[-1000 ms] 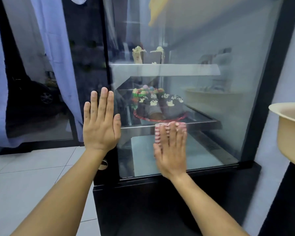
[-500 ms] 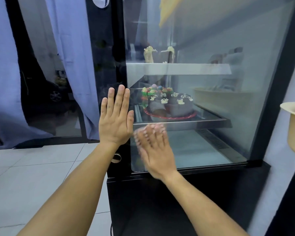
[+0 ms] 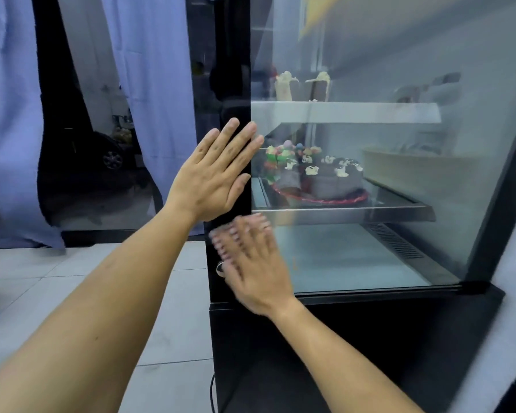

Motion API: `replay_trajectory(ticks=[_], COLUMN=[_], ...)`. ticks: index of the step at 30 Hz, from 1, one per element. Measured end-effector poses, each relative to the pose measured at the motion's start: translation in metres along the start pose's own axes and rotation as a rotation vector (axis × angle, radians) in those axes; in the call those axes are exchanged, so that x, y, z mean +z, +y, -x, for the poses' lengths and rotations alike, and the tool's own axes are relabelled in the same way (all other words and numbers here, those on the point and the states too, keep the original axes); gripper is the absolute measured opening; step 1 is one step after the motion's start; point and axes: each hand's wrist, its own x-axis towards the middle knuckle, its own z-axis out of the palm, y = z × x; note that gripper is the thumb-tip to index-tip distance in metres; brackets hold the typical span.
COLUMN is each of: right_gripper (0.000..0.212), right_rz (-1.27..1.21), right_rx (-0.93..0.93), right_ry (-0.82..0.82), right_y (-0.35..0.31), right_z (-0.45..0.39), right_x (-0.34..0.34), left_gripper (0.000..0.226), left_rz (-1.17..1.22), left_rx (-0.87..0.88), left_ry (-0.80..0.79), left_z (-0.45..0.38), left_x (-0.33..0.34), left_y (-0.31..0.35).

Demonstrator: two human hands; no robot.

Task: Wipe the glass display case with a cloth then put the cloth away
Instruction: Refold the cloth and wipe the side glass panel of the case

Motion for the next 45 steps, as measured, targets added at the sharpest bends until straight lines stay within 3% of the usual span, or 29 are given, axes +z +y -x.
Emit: replay_trajectory(ticks=[4, 10, 17, 24, 33, 39, 45], right_gripper=[0.065, 0.060, 0.059, 0.060, 0.062, 0.055, 0.062], right_rz=[0.009, 0.128, 0.039, 0.119, 0.036, 0.062, 0.050], right_rx=[-0.202, -0.102, -0.167, -0.256, -0.141, -0.345, -0.462], right_ry=[-0.052, -0.010, 0.025, -0.007, -0.010, -0.138, -0.306], right_y=[-0.003, 0.052, 0.014, 0.046, 0.018, -0.011, 0.005], right_z=[0.032, 0.080, 0.025, 0.038, 0.028, 0.025, 0.051], right_x=[0.014, 0.006, 0.008, -0.008, -0.001, 0.014, 0.014], left_gripper=[0.062, 0.062, 0.062, 0.061, 0.061, 0.061, 0.062], left_rz=[-0.002, 0.003, 0.001, 0.000, -0.006, -0.010, -0.018], left_rx=[0.007, -0.007, -0.011, -0.018, -0.040, -0.048, -0.042], left_ry=[-0.013, 0.000, 0.002, 0.003, 0.003, 0.002, -0.003], left_z=[0.000, 0.002, 0.002, 0.004, 0.004, 0.004, 0.003], left_x=[-0.001, 0.001, -0.001, 0.000, 0.000, 0.000, 0.000], left_y=[0.003, 0.004, 0.003, 0.004, 0.007, 0.007, 0.007])
